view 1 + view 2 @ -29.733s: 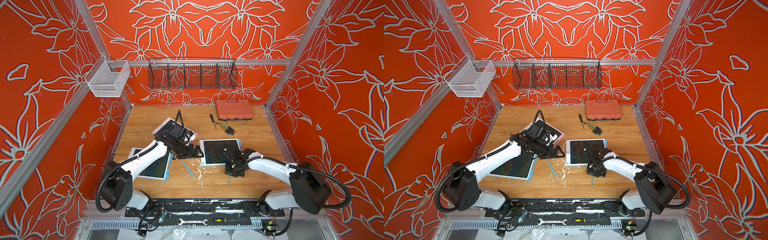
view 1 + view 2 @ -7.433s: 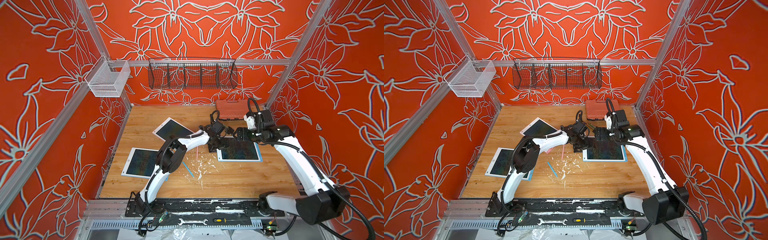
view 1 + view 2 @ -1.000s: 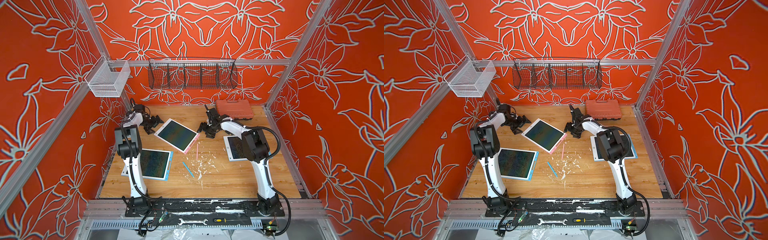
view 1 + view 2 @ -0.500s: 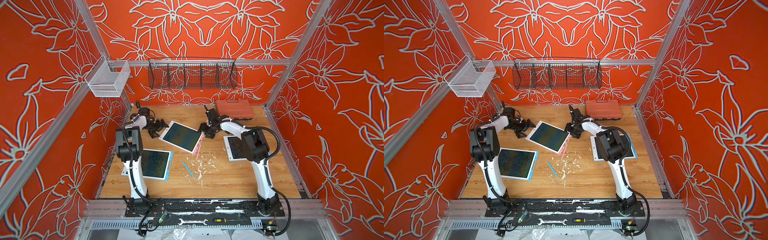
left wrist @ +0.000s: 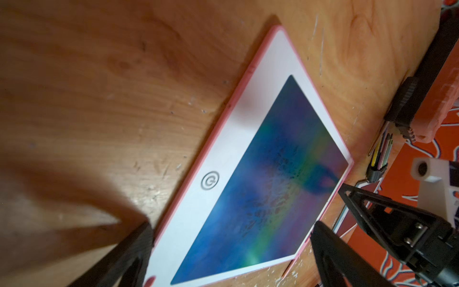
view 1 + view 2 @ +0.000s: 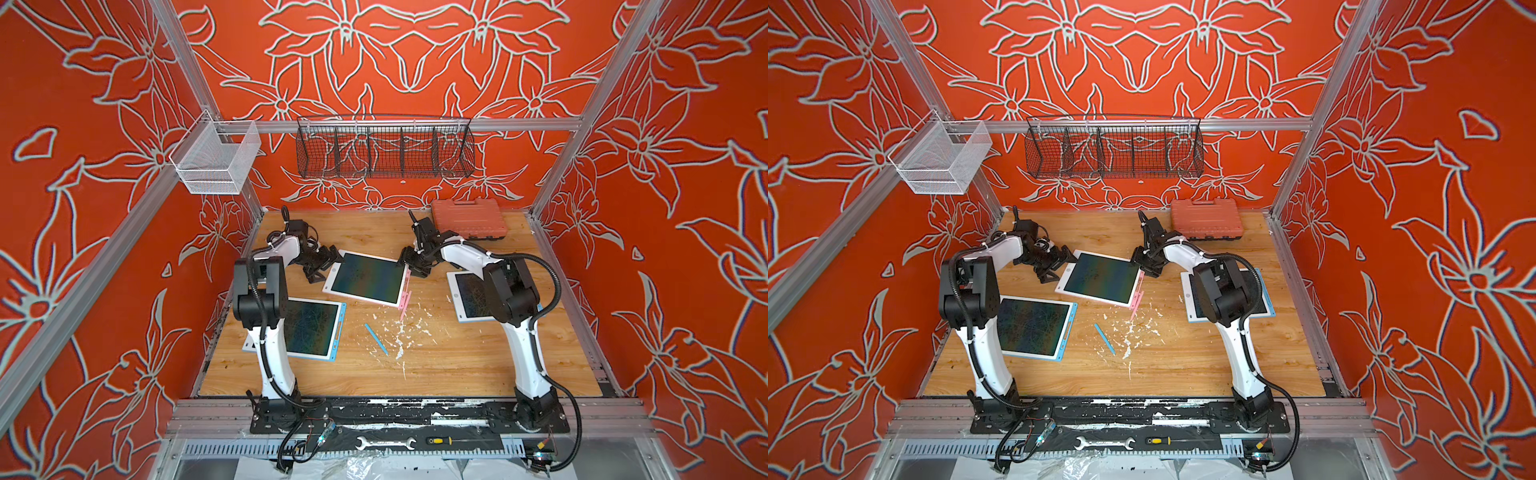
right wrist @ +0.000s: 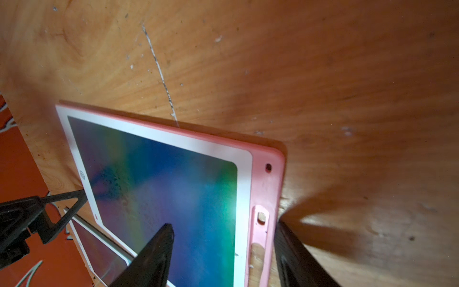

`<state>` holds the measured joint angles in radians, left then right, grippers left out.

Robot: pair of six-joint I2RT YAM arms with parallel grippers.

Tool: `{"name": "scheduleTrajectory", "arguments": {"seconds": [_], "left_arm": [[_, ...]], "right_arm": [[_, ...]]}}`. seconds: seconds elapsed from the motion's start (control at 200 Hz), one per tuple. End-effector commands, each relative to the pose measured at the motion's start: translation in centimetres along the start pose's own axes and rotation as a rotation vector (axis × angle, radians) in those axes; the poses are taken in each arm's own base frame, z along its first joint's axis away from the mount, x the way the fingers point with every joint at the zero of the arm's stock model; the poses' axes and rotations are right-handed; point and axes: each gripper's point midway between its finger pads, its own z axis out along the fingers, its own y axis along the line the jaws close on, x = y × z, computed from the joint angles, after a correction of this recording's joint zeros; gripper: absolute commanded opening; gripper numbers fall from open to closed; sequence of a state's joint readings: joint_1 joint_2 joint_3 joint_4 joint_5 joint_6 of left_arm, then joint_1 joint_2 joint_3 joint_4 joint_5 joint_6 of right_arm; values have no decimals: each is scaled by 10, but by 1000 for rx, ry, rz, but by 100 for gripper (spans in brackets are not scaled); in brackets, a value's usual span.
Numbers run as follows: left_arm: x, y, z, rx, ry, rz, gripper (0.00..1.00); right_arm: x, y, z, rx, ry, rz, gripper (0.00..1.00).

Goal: Place the stylus back onto the writing tablet
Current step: Adjust the writing tablet at the center of the board.

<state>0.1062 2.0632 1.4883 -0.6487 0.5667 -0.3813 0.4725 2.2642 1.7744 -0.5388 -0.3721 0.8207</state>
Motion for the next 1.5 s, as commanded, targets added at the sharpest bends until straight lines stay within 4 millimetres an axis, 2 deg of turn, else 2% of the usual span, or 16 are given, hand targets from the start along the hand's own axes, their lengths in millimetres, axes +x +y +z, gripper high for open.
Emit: {"name": "scheduleTrajectory", "arguments": {"seconds": [0.0,0.355,0.731,1.251,1.496], "left_arm": [[32,-5,8,5,86,-2,97],[63,-12,20,8,144,21,97],[78,-16,19,11,155,28,97],[83,-13,16,-5,147,31,97],[72,-7,15,-56,115,48,97]], "right_arm": [[20,-35,14,125,49,42,65],[22,-48,10,168,43,35,63],[26,-49,13,172,65,20,62],[31,-49,15,179,70,24,62],[26,-45,9,174,44,21,62]]}}
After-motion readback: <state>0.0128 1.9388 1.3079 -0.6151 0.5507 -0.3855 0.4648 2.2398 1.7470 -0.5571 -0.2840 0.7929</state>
